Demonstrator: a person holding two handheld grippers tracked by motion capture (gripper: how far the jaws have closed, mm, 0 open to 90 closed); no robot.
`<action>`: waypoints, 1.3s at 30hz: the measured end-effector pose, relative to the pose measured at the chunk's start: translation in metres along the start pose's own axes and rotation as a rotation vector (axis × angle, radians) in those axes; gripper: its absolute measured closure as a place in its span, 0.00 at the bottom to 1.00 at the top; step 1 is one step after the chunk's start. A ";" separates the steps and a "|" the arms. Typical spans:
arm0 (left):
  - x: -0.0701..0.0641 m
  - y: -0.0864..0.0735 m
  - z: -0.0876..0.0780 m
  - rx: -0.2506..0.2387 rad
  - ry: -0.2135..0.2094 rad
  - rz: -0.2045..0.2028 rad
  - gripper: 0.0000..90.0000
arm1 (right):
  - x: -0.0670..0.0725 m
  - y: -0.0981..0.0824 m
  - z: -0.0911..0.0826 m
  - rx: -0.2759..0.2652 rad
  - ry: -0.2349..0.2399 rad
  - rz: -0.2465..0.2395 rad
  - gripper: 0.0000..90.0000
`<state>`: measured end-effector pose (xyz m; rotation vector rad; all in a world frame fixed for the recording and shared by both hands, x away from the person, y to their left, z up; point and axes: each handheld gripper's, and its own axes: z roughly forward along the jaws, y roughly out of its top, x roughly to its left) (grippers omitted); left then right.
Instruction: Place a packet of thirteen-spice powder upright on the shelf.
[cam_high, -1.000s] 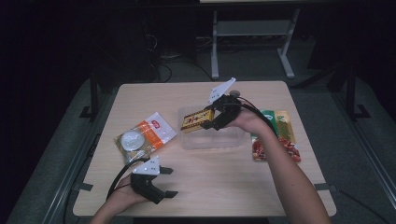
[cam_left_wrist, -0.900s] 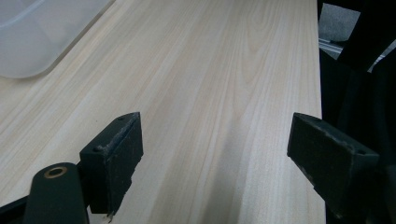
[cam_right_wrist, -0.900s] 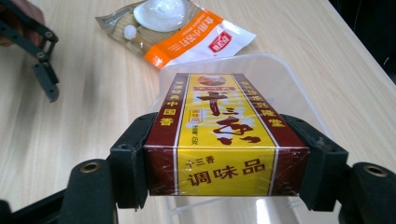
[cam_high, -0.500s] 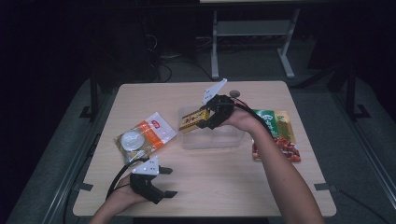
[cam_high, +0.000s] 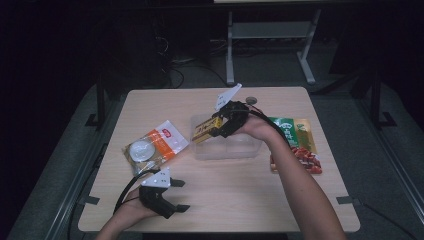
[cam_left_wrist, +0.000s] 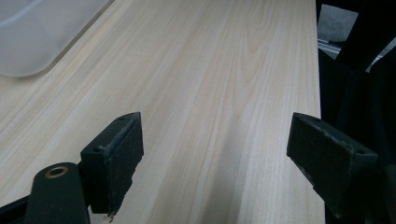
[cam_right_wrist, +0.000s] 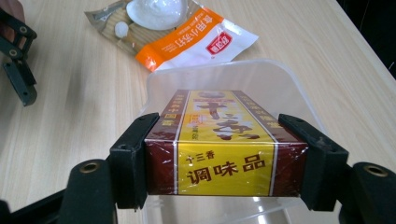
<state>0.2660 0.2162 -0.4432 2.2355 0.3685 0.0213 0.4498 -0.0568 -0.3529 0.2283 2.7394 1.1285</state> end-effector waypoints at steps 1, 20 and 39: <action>0.000 0.000 0.000 -0.001 -0.001 -0.001 0.20 | 0.000 0.001 0.000 -0.005 0.003 0.006 0.35; -0.001 0.001 0.001 -0.004 -0.012 0.005 0.20 | -0.001 0.030 0.007 -0.082 0.015 -0.007 0.35; -0.003 0.001 0.002 -0.008 -0.025 -0.007 0.20 | -0.003 0.049 0.036 -0.110 0.051 -0.011 0.35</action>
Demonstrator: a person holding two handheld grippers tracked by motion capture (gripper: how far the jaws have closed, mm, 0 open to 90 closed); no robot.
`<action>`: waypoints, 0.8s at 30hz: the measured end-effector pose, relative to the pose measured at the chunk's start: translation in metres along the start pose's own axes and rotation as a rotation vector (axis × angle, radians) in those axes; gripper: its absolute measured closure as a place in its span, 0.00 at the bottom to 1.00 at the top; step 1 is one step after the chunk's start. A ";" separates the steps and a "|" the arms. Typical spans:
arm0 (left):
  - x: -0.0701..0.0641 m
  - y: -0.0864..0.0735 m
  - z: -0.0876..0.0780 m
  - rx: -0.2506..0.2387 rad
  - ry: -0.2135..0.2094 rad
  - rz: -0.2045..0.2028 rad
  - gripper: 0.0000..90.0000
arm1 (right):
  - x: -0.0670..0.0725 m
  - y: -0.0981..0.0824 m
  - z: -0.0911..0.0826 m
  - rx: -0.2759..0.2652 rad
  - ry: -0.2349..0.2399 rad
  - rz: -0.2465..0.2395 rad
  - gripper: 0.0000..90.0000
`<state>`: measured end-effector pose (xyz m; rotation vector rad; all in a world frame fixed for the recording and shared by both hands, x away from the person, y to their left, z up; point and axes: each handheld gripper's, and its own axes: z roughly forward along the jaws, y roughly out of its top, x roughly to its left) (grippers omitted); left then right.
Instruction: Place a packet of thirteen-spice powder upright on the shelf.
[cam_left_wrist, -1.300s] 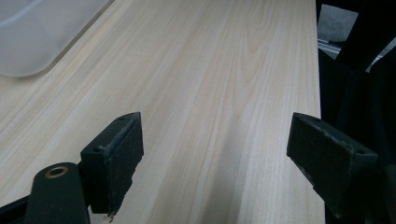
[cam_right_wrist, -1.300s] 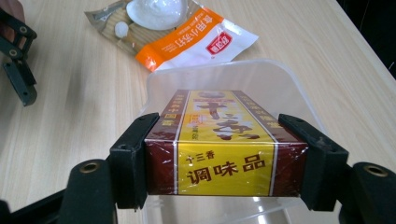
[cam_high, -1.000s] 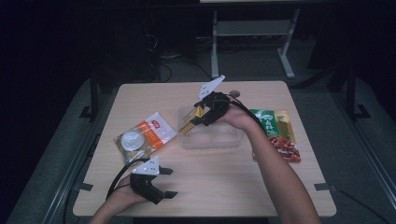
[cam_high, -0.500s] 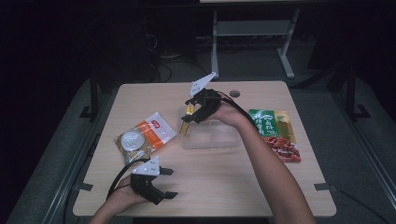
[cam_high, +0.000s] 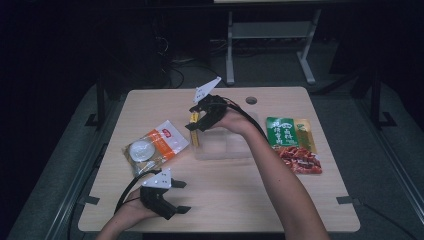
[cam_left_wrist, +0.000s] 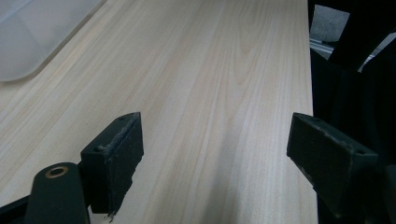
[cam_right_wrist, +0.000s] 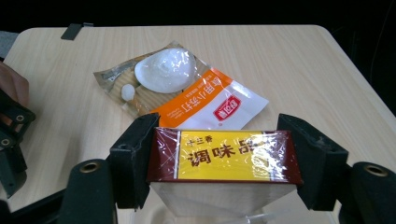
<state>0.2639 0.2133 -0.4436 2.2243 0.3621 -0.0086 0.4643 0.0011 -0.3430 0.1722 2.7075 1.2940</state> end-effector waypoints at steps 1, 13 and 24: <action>0.000 0.000 0.000 -0.001 -0.001 -0.001 0.20 | 0.000 0.000 0.002 0.001 0.004 0.002 0.35; 0.002 0.000 0.001 0.008 0.011 -0.023 0.18 | -0.005 -0.008 0.015 -0.003 0.025 0.033 0.35; 0.006 -0.001 0.000 -0.002 0.022 -0.053 0.15 | -0.004 -0.020 0.015 -0.012 0.032 0.058 0.35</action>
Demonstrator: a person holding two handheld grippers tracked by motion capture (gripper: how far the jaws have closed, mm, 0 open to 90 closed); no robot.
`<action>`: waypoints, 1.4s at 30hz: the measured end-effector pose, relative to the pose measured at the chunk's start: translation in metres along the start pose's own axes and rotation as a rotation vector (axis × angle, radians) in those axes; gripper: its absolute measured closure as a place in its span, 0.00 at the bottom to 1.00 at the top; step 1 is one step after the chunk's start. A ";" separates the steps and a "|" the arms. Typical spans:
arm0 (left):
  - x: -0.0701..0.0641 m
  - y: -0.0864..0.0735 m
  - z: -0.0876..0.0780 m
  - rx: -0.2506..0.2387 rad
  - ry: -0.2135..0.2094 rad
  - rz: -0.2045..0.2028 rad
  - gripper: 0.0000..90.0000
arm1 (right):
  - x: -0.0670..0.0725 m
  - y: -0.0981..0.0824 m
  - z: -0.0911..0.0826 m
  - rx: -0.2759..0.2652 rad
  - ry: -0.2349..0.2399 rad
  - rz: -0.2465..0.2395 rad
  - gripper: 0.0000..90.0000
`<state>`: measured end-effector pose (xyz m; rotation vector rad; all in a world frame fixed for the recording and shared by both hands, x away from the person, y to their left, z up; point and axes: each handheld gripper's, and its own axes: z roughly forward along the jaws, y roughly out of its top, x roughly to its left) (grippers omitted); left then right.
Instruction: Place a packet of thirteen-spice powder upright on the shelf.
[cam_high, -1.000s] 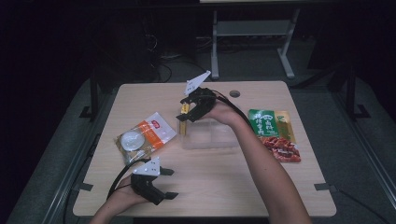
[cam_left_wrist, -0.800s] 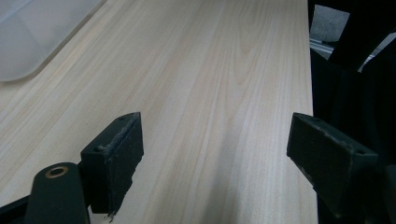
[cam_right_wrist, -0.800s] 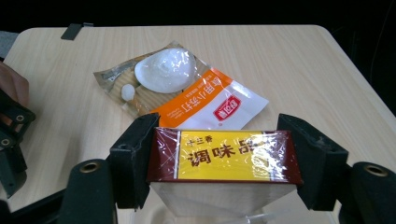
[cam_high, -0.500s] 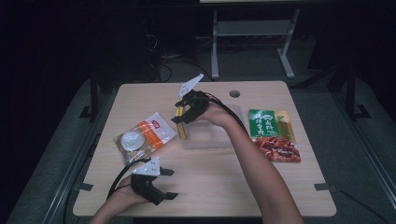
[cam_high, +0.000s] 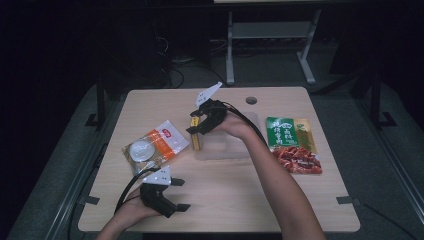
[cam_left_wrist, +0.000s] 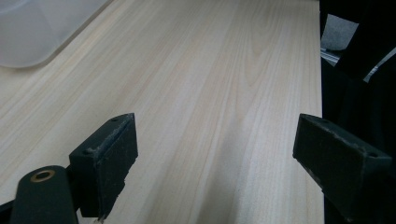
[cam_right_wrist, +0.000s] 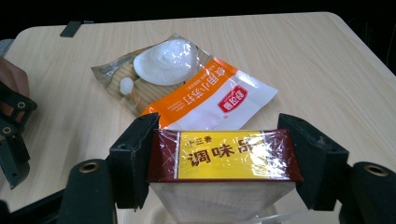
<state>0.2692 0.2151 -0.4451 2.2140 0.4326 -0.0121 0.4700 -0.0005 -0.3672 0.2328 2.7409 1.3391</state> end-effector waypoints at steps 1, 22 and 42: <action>-0.001 0.000 0.000 -0.002 0.003 0.005 0.14 | 0.000 -0.001 0.000 -0.003 0.001 0.005 0.35; -0.003 0.004 -0.007 -0.023 0.066 0.010 0.14 | 0.005 -0.007 -0.016 -0.003 -0.060 0.052 0.19; 0.006 -0.002 -0.003 0.006 0.065 -0.031 0.16 | 0.047 -0.048 -0.075 0.013 -0.154 0.093 0.19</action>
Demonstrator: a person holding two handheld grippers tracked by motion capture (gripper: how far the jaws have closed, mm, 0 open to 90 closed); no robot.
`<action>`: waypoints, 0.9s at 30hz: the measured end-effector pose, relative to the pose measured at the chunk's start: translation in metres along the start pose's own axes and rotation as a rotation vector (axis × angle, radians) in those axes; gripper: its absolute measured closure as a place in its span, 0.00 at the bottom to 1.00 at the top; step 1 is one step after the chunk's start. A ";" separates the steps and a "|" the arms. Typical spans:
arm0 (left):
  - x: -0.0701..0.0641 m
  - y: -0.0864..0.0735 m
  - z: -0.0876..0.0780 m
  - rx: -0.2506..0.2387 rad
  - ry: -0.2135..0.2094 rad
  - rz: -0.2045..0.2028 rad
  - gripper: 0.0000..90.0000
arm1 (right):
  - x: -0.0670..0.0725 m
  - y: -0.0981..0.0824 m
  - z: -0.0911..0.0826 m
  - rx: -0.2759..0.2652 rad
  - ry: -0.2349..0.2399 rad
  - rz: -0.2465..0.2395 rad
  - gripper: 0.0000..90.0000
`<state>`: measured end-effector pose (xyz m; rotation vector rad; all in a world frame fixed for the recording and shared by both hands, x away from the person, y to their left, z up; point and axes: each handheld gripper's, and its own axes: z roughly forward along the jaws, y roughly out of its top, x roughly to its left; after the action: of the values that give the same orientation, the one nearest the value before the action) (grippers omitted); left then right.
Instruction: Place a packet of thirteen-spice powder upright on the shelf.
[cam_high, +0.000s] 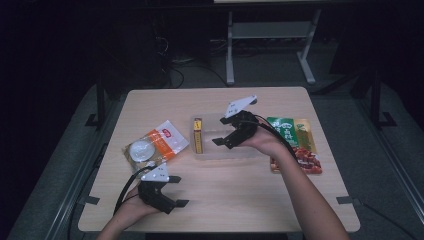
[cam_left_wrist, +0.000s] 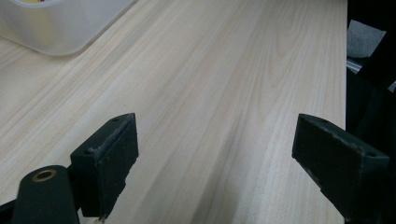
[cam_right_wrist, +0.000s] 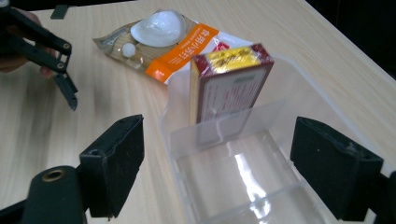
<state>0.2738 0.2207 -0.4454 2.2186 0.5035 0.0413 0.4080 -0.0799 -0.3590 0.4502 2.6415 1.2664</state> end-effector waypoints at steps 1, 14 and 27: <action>0.000 0.000 0.000 -0.002 -0.004 0.000 0.16 | 0.003 -0.002 -0.003 0.003 0.001 0.016 0.19; -0.002 -0.001 0.002 0.002 -0.004 0.014 0.16 | 0.027 -0.052 -0.028 0.006 -0.042 0.038 0.21; -0.005 -0.002 0.005 0.023 -0.022 0.013 0.17 | 0.061 -0.099 -0.051 0.001 -0.085 0.106 0.23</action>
<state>0.2698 0.2167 -0.4491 2.2427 0.4793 0.0184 0.3167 -0.1550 -0.4066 0.6380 2.5779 1.2466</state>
